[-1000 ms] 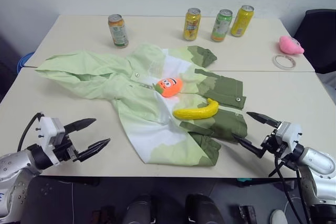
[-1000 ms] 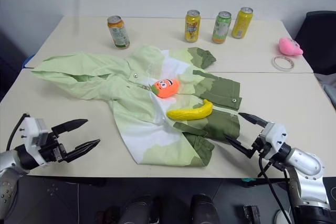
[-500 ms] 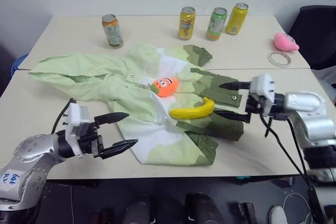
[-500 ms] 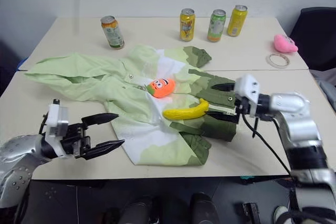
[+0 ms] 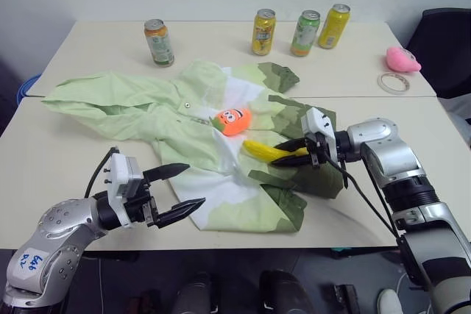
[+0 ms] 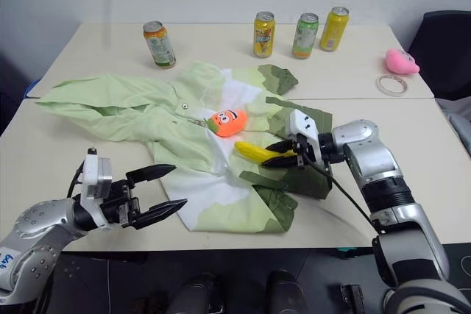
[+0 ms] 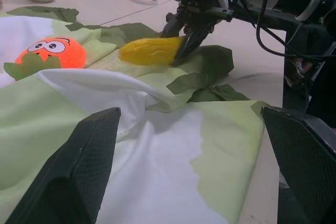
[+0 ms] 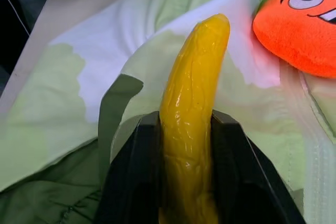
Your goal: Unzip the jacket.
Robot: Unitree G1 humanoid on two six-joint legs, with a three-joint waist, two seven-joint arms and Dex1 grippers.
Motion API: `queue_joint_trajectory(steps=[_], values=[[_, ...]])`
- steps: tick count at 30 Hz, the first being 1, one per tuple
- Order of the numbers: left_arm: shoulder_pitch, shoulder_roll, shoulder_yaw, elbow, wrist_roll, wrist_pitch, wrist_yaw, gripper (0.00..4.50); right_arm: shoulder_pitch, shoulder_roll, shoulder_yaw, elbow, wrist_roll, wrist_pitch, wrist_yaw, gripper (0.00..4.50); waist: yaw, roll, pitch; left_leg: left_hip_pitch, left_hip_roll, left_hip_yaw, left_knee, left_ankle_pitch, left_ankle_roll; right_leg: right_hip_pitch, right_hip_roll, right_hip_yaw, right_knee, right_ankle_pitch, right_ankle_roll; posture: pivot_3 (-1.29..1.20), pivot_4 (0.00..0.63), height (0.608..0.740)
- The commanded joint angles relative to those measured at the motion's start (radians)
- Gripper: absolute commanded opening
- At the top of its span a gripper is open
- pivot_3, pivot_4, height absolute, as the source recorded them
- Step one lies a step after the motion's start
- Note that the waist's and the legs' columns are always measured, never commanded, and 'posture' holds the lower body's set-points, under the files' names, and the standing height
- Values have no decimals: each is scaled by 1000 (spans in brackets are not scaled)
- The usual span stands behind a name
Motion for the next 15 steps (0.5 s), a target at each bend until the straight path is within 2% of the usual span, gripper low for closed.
queue_joint_trajectory(steps=[1, 3, 6, 8, 10, 12, 14, 15], values=[[-23, -43, 53, -15, -72, 10, 60, 4500, 2, -86, -190, -94, 137, 134, -45, 864, 4, 0, 0, 0, 0, 0, 0, 0, 0, 0, 0, 0, 0, 0, 0, 0, 150, 740], [-32, -40, 73, -1, -79, 12, 59, 4500, 11, -139, -255, -94, 136, 155, -97, 864, 12, 0, 0, 0, 0, -1, 1, 0, 0, 0, -1, 0, 0, 0, 0, 0, 150, 740], [-42, -13, 51, 51, -13, -21, 22, 4500, -5, -216, -300, 36, 44, 110, -217, 864, 15, 0, 0, 0, 0, 0, 1, 0, 0, 0, -1, 0, 0, 0, 0, 0, 150, 740], [-62, 1, 31, 83, 9, -32, -6, 4500, -53, -240, -304, 241, -43, 22, -346, 864, 15, 0, 0, 1, 0, 2, 1, 0, 0, 0, 0, 0, 0, 0, 0, 0, 150, 740], [-102, -15, 42, 119, -32, -8, -1, 4500, -83, -241, -263, 418, -156, -115, -472, 864, 14, 0, 0, 1, -1, 4, 1, 0, 1, 0, 2, 0, 0, 0, 0, 0, 150, 740], [-136, -27, 48, 151, -58, 8, 1, 4500, -106, -222, -228, 546, -250, -245, -597, 864, 12, 0, 0, 1, -1, 4, 0, 0, 0, -1, 2, 1, 0, 0, 0, 0, 150, 740], [-156, -24, 29, 181, -25, -7, -15, 4500, -130, -204, -226, 647, -300, -364, -720, 864, 3, 0, 0, 1, 0, 4, 0, 1, 0, -1, 2, 1, 1, 0, 0, 0, 150, 740], [-166, -28, 25, 195, -8, -26, -19, 4500, -141, -199, -234, 686, -315, -411, -780, 1213, -3, 1, 0, 0, 0, 4, -1, 1, 0, -2, 2, 1, 0, 0, 0, 0, 150, 740]])
